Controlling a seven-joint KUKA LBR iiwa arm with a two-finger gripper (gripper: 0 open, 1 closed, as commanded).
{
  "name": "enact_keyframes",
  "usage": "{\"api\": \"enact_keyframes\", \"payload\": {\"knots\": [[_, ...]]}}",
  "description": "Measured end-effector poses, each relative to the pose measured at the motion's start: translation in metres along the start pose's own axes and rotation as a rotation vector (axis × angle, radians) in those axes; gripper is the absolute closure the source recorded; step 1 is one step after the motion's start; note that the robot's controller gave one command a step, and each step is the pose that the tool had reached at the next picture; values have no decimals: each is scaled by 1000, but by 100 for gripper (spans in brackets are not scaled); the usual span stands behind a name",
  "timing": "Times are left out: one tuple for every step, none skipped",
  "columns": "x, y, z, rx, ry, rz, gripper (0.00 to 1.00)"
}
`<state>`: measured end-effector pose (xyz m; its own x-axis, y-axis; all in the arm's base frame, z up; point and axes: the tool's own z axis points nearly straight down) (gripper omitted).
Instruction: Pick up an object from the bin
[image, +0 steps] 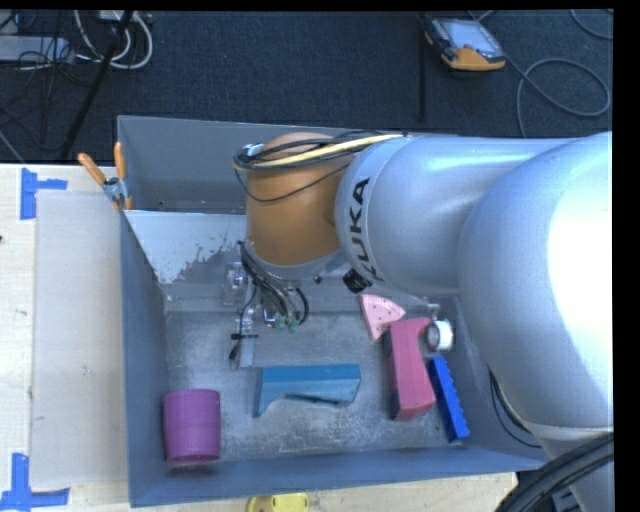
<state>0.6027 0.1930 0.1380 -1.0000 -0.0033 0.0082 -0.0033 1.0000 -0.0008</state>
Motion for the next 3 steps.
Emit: {"api": "enact_keyframes", "payload": {"knots": [[-1, -1, -5, -1, -6, 3, 0], [7, -15, -4, -4, -8, 78, 0], [11, -42, 19, -1, -6, 185, 0]]}}
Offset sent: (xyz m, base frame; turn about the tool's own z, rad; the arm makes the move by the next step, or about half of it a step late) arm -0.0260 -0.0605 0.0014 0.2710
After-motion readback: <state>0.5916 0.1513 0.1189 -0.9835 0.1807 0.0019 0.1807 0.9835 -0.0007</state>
